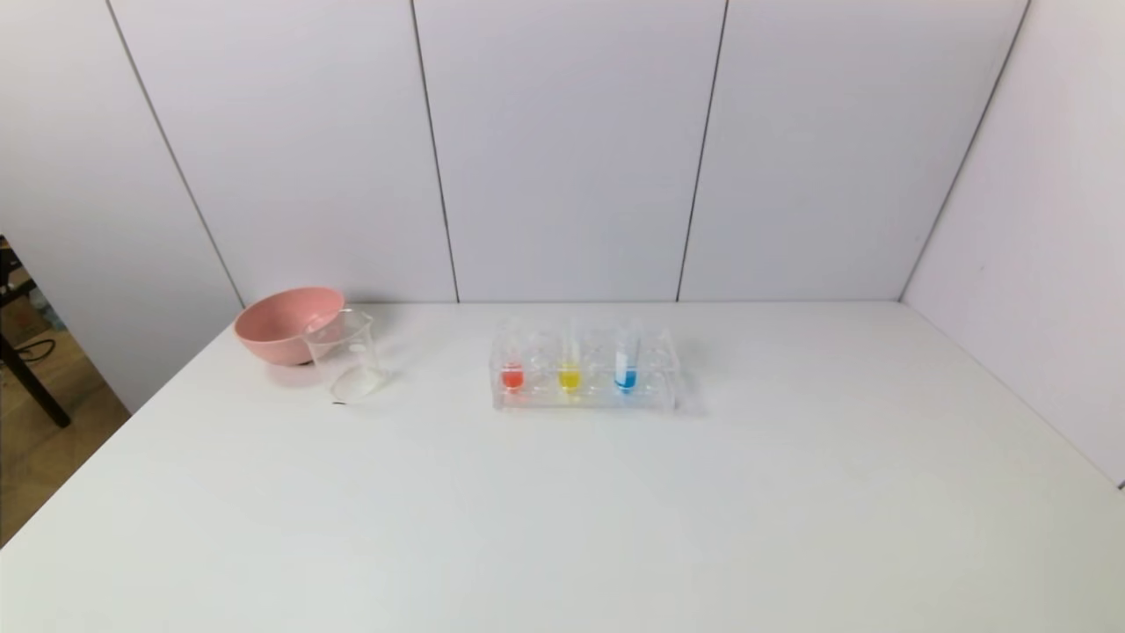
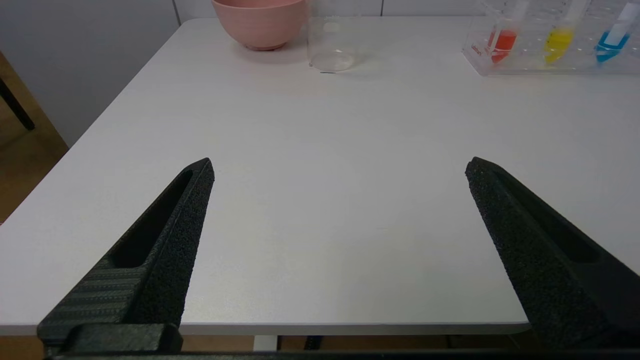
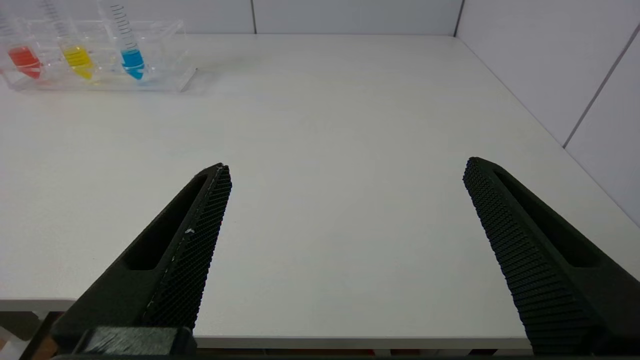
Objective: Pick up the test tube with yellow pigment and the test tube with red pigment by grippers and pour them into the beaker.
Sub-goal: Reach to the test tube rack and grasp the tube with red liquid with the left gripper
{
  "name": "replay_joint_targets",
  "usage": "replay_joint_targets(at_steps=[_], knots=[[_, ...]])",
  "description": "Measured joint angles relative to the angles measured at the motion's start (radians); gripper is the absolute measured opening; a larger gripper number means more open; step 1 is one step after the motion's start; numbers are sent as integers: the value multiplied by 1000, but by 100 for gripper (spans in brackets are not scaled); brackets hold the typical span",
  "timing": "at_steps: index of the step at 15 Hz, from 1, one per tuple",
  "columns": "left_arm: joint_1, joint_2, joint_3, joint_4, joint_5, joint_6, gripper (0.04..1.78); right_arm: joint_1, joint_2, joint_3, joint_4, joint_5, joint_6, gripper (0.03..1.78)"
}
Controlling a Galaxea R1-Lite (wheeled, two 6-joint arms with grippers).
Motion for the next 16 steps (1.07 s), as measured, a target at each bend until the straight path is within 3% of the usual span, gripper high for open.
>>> replay_joint_targets(at_steps=[16], knots=[[0,0,-10,0,-1,22,176,0,0,0,0,0,0,170]])
